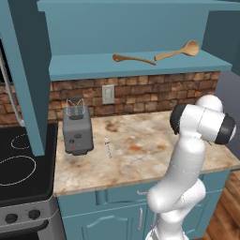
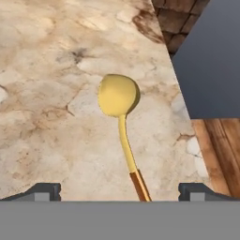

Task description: Organize the utensils by type. Pick up the wooden spoons from the counter and place them in the open cabinet. Then pick up the metallic utensils from the counter and place them in the open drawer.

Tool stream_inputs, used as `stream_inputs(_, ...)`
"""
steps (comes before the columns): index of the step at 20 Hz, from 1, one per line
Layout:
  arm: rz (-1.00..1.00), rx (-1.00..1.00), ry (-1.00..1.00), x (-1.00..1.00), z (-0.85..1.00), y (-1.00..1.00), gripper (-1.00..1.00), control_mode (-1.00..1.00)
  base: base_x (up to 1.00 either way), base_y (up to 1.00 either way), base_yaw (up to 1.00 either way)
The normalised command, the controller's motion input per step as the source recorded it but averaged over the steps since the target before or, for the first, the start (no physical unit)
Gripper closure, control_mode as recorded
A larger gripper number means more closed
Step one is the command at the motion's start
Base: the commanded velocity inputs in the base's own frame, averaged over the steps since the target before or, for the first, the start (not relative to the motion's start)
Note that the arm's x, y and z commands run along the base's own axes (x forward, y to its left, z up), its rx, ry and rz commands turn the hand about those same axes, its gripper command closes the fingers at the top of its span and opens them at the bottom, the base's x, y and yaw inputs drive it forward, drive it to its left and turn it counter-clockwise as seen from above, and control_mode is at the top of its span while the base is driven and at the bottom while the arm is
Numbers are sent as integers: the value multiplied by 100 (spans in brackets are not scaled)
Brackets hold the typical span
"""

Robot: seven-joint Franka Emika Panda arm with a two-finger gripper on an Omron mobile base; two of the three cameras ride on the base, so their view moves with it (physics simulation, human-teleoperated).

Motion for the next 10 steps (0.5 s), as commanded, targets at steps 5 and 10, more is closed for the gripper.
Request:
stream_inputs(5, 0, 4, 7, 31, -13, -21, -100, -100, 0, 0, 0)
stream_inputs(10, 0, 2, 4, 32, -20, -5, -100, -100, 0, 0, 0)
